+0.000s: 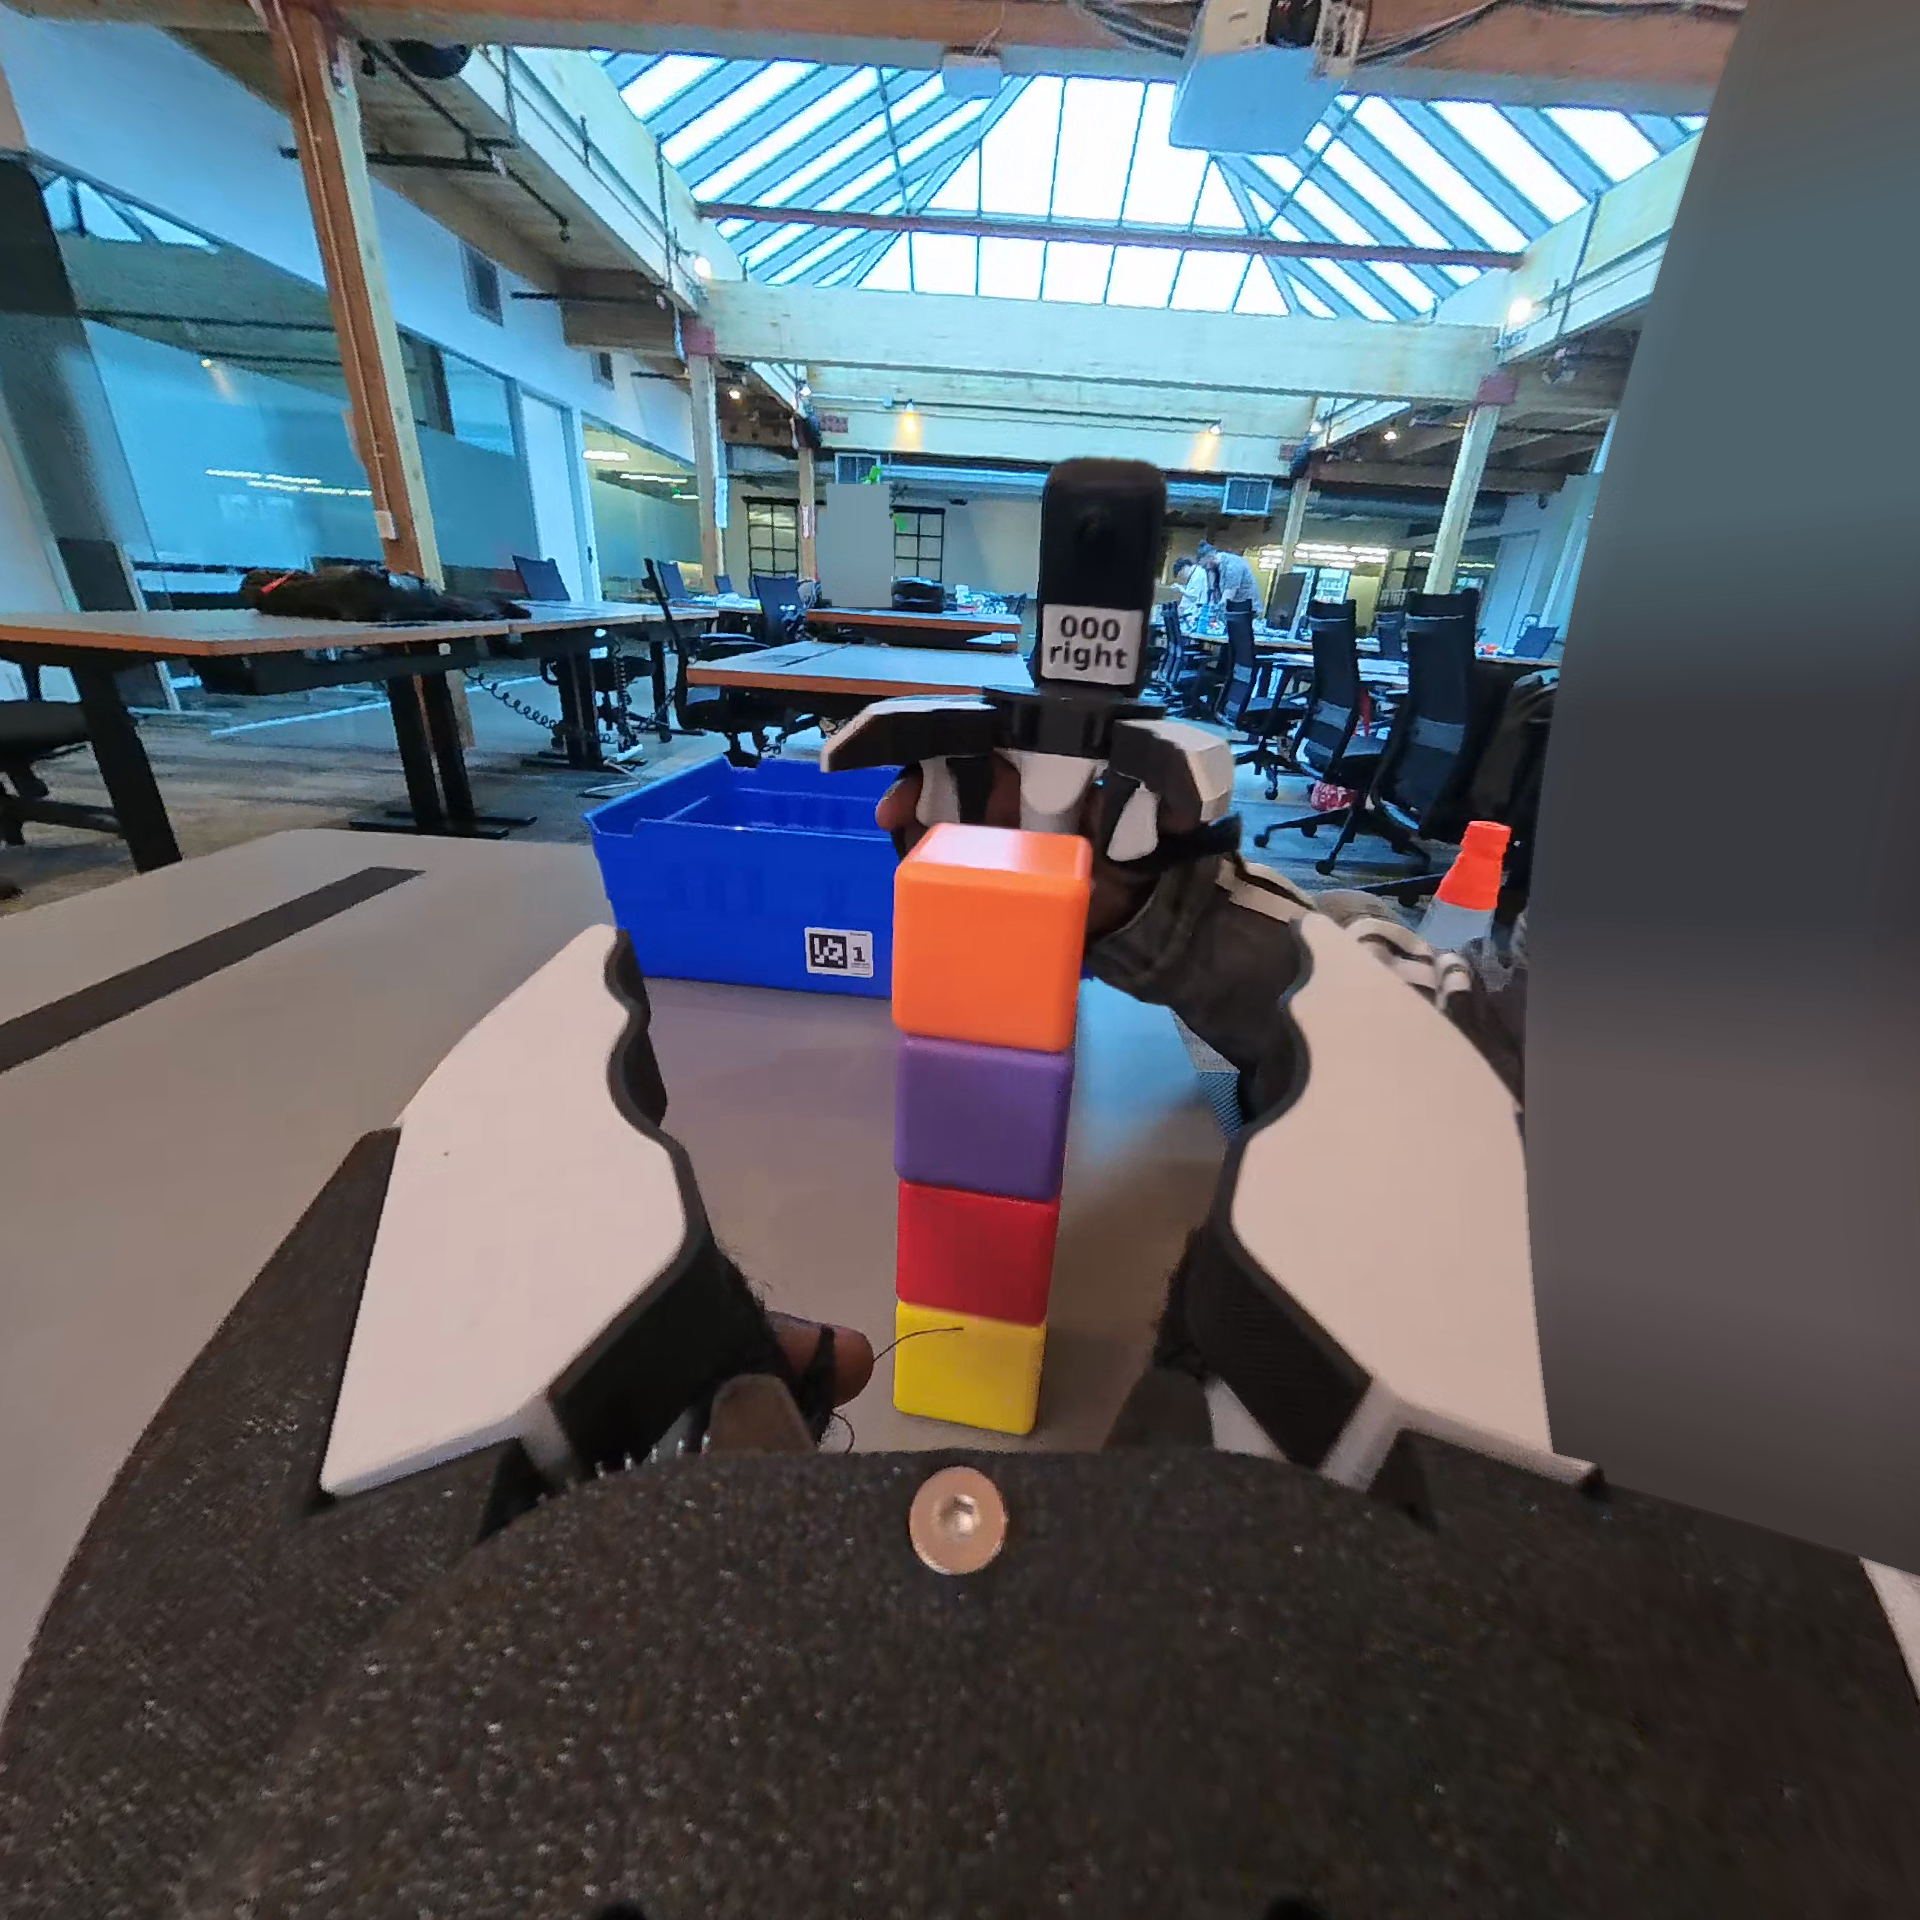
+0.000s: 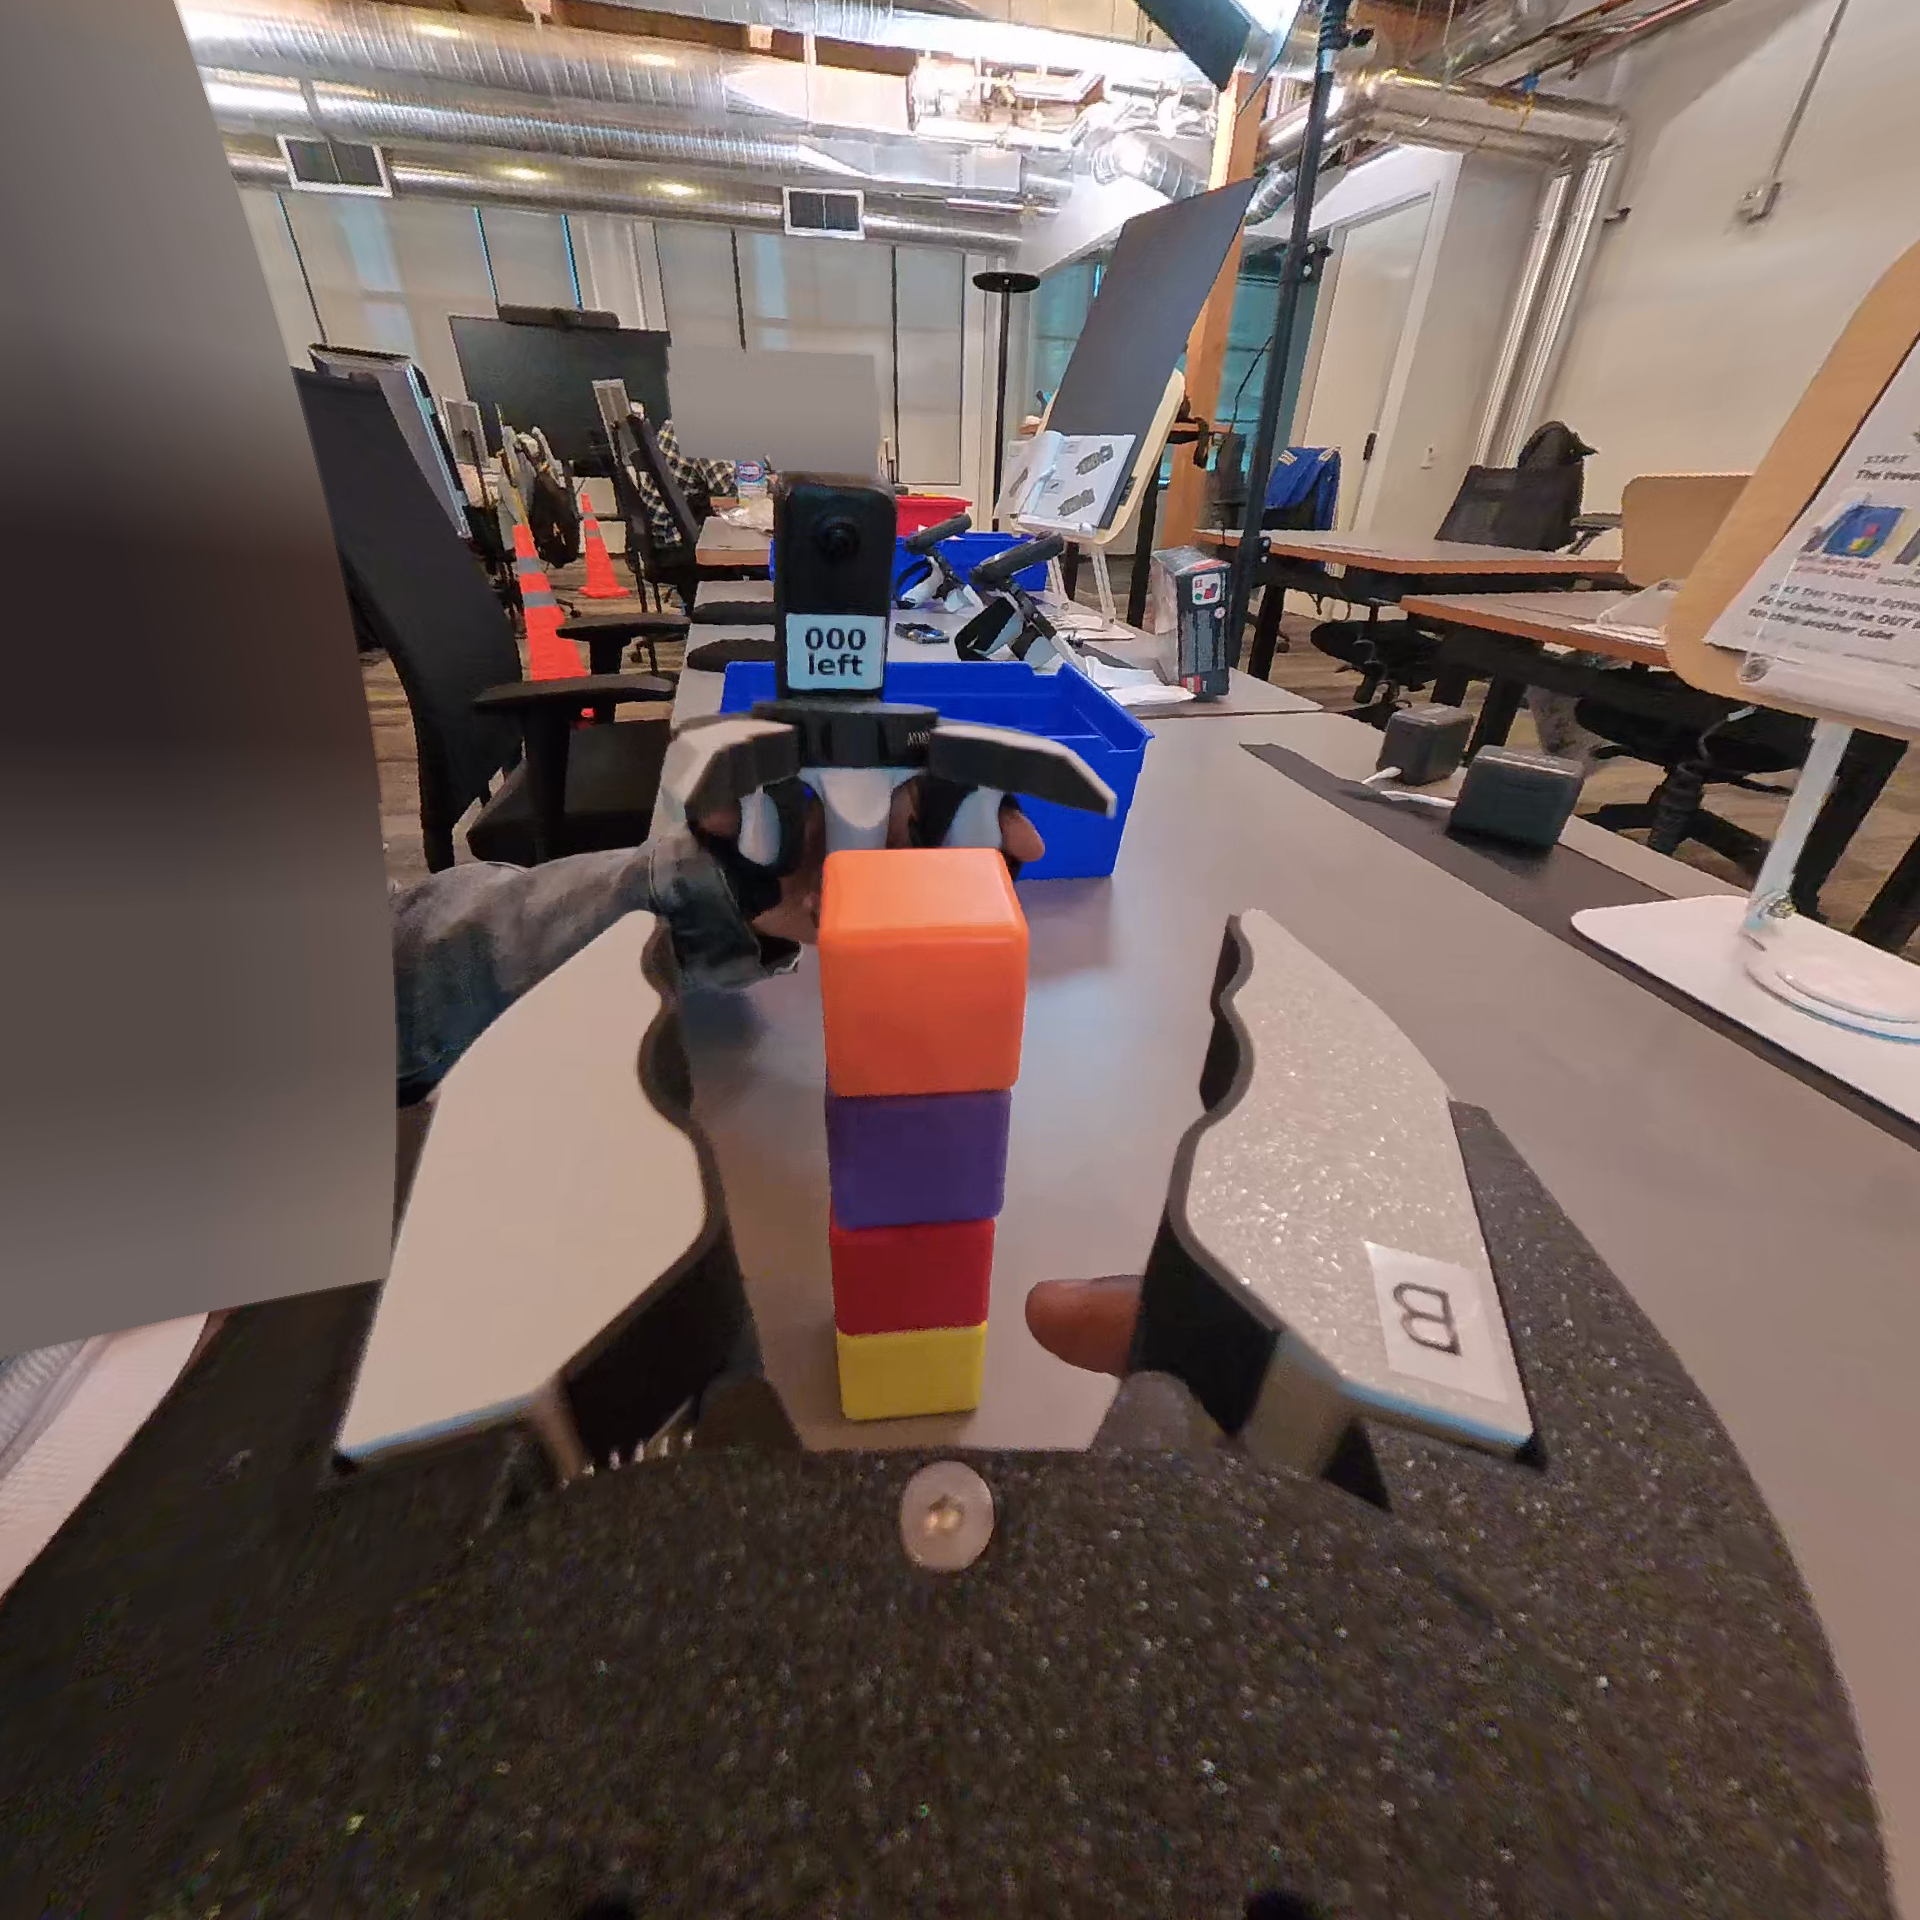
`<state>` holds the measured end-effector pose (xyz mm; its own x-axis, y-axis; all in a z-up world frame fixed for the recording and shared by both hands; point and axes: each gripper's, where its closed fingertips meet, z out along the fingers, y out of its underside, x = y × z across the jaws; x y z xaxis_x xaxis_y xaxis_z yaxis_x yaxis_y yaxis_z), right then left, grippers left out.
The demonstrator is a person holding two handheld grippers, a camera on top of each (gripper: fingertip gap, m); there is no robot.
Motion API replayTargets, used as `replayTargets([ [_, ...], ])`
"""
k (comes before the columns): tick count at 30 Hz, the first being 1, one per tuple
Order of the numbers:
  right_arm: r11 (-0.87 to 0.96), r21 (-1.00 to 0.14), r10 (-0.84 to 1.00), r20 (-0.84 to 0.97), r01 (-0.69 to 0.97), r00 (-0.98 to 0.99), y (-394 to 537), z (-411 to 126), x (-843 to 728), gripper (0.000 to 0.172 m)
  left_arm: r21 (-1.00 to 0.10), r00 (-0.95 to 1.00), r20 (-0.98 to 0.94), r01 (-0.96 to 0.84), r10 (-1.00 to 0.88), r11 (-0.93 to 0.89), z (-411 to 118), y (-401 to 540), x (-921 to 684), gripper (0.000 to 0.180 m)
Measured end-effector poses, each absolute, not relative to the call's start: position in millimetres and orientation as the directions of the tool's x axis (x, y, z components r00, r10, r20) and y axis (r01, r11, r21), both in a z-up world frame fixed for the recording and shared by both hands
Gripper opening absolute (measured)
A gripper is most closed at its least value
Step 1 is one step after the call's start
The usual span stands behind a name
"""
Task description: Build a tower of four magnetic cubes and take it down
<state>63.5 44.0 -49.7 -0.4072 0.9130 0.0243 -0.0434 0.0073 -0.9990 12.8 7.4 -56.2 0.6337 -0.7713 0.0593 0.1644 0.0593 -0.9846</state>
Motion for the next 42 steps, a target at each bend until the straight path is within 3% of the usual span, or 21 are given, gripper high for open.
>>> replayTargets([
  [6,0.007,-1.000,0.890,-0.001,0.015,-0.456,26,-68,45,0.086,-0.996,0.616,0.085,0.085,-0.783,-0.041,-91,25,45,0.106],
  [9,0.004,-1.000,0.882,-0.005,0.018,-0.471,22,-71,43,0.077,-0.997,0.616,0.069,0.021,-0.785,-0.071,-105,30,57,0.094],
  [13,0.022,-1.000,0.892,0.014,0.013,-0.451,26,-72,42,0.048,-0.992,0.636,0.012,-0.090,-0.772,-0.089,-122,33,61,0.051],
  [19,0.076,-0.997,0.891,0.064,0.009,-0.450,25,-72,46,0.047,-0.989,0.643,-0.012,-0.123,-0.766,-0.087,-122,33,62,0.050],
  [23,-0.030,-0.990,0.912,0.029,-0.137,-0.409,41,-32,66,0.048,-0.988,0.651,0.003,-0.117,-0.759,-0.104,-122,34,60,0.050],
  [27,0.033,-0.980,0.994,0.051,-0.195,-0.092,99,4,103,0.048,-0.987,0.649,0.003,-0.119,-0.761,-0.105,-122,33,61,0.050],
  [33,0.045,-0.999,0.889,0.033,-0.015,0.456,203,6,178,0.048,-0.988,0.642,0.004,-0.116,-0.767,-0.102,-122,33,61,0.050],
  [37,-0.101,-0.983,0.778,0.018,0.154,0.628,270,-35,198,0.048,-0.988,0.643,0.003,-0.115,-0.766,-0.100,-122,33,61,0.050],
  [42,-0.338,-0.894,0.735,-0.056,0.295,0.675,328,-105,196,0.048,-0.989,0.641,0.005,-0.108,-0.768,-0.097,-122,33,61,0.050],
])
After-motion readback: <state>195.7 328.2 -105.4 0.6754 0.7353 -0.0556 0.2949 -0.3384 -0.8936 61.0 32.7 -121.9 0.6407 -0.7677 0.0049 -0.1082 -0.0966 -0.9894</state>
